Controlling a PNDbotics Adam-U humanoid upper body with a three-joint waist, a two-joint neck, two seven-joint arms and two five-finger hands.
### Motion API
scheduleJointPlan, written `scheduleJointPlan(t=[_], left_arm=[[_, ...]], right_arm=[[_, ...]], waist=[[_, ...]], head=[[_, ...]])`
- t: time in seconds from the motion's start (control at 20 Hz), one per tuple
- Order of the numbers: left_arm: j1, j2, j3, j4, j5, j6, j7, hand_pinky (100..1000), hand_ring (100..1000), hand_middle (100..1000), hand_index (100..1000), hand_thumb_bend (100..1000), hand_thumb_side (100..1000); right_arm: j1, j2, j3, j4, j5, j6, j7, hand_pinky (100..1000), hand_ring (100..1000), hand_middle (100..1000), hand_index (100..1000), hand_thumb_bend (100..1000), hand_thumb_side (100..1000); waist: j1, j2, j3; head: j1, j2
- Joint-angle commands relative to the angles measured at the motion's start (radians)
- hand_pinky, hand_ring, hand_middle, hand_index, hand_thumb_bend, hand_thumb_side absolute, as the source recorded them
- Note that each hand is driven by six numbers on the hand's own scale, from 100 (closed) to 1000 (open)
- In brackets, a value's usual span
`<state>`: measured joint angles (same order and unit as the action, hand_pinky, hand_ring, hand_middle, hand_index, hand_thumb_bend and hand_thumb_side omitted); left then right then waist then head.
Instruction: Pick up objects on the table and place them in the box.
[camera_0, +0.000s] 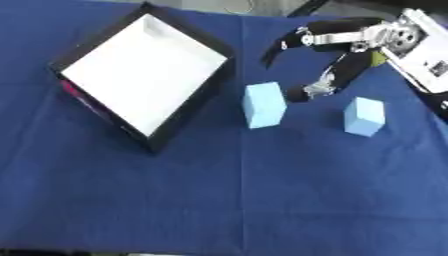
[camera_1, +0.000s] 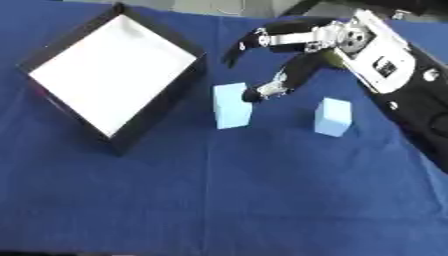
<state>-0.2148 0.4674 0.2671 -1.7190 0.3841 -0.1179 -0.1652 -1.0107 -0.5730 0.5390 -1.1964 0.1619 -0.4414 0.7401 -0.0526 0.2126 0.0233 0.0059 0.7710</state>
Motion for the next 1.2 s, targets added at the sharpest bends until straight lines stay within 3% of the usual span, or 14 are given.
scheduleJointPlan(t=[0.05,0.25,0.4,0.5,0.55,0.7,1.2], left_arm=[[-0.002,0.026,-0.004,-0.006,-0.004,0.007,-0.008,558,754,747,745,100,642],[0.003,0.026,-0.007,-0.005,-0.004,0.011,-0.012,556,751,747,741,100,642],[0.008,0.027,-0.006,-0.003,-0.007,0.010,-0.013,557,768,760,738,100,642],[0.009,0.028,-0.005,-0.002,-0.009,0.008,-0.012,557,778,761,737,100,642],[0.009,0.029,-0.004,-0.002,-0.010,0.007,-0.012,556,781,762,736,100,642],[0.011,0.030,-0.001,-0.002,-0.012,0.005,-0.010,557,789,761,734,100,644],[0.010,0.033,0.000,-0.004,-0.018,0.008,-0.015,560,791,758,726,100,647]], right_arm=[[-0.019,0.000,-0.030,0.027,0.021,-0.216,0.136,1000,924,811,931,453,724],[-0.023,0.001,-0.035,0.046,0.028,-0.302,0.127,1000,931,818,940,456,620],[-0.021,0.001,-0.045,0.061,0.035,-0.341,0.134,1000,937,825,947,455,492],[-0.019,0.004,-0.050,0.070,0.042,-0.358,0.142,1000,943,830,951,453,472],[-0.018,0.007,-0.052,0.073,0.047,-0.364,0.147,1000,944,832,952,453,487],[-0.012,0.019,-0.059,0.081,0.070,-0.365,0.157,1000,945,831,952,455,706],[-0.008,0.072,-0.045,0.078,0.107,-0.323,0.167,1000,946,831,954,456,679]], waist=[[-0.006,-0.043,-0.004],[-0.008,-0.051,-0.008],[-0.008,-0.050,-0.010],[-0.008,-0.047,-0.011],[-0.008,-0.046,-0.011],[-0.009,-0.041,-0.013],[-0.018,-0.028,-0.014]], head=[[-0.002,-0.001],[-0.001,-0.001],[0.001,-0.001],[0.001,-0.001],[0.003,-0.001],[0.011,-0.001],[0.011,-0.001]])
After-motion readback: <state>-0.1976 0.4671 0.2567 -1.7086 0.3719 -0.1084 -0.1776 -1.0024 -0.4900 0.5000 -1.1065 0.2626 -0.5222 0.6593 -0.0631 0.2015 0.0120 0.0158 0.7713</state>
